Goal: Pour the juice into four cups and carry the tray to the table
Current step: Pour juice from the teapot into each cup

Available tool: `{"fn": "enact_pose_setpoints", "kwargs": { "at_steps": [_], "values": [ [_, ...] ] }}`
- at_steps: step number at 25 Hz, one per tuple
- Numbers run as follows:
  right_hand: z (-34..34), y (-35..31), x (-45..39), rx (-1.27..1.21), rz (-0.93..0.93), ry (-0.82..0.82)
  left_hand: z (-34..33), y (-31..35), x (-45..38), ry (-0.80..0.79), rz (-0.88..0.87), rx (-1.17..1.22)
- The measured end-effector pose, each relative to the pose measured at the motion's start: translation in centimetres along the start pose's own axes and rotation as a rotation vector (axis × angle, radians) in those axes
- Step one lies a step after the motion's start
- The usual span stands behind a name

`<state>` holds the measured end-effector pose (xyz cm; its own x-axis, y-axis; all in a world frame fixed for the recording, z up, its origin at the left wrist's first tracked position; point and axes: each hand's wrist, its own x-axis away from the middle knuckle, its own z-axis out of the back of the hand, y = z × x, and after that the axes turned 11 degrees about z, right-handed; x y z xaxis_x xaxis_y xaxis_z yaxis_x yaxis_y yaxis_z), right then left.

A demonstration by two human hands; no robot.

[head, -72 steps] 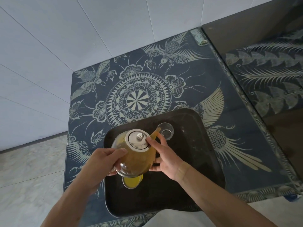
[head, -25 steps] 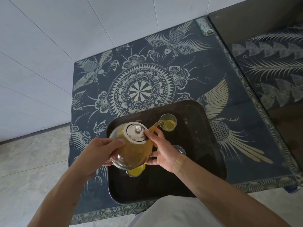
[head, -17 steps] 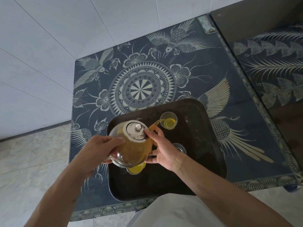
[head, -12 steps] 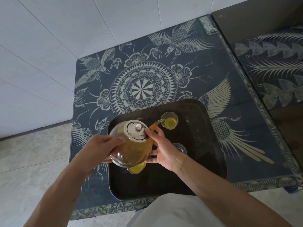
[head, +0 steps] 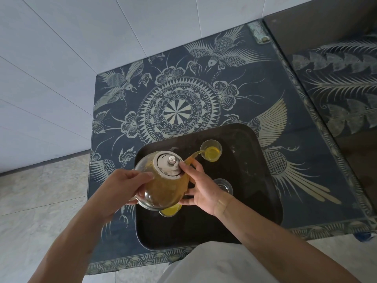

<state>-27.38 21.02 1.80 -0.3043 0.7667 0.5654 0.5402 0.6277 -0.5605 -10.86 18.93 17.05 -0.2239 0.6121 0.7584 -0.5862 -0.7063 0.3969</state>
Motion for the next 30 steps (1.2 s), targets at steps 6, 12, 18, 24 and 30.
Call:
{"fn": "enact_pose_setpoints", "kwargs": {
  "at_steps": [6,12,18,24,30],
  "values": [
    [0.1,0.2,-0.1,-0.002,0.001,-0.01,0.2,-0.1,-0.3,-0.001,-0.007,0.004],
    [0.2,0.2,-0.1,0.0,0.001,-0.019,0.2,-0.1,-0.6,-0.018,-0.026,-0.006],
    [0.3,0.3,-0.1,-0.01,0.002,-0.026,0.1,-0.2,-0.8,-0.025,-0.042,-0.038],
    [0.2,0.2,0.0,-0.016,0.012,-0.032,0.4,-0.3,-1.1,-0.019,-0.058,-0.06],
    [0.3,0.1,0.0,-0.013,0.011,-0.033,0.2,-0.1,-1.1,-0.013,-0.046,-0.05]
  ]
}}
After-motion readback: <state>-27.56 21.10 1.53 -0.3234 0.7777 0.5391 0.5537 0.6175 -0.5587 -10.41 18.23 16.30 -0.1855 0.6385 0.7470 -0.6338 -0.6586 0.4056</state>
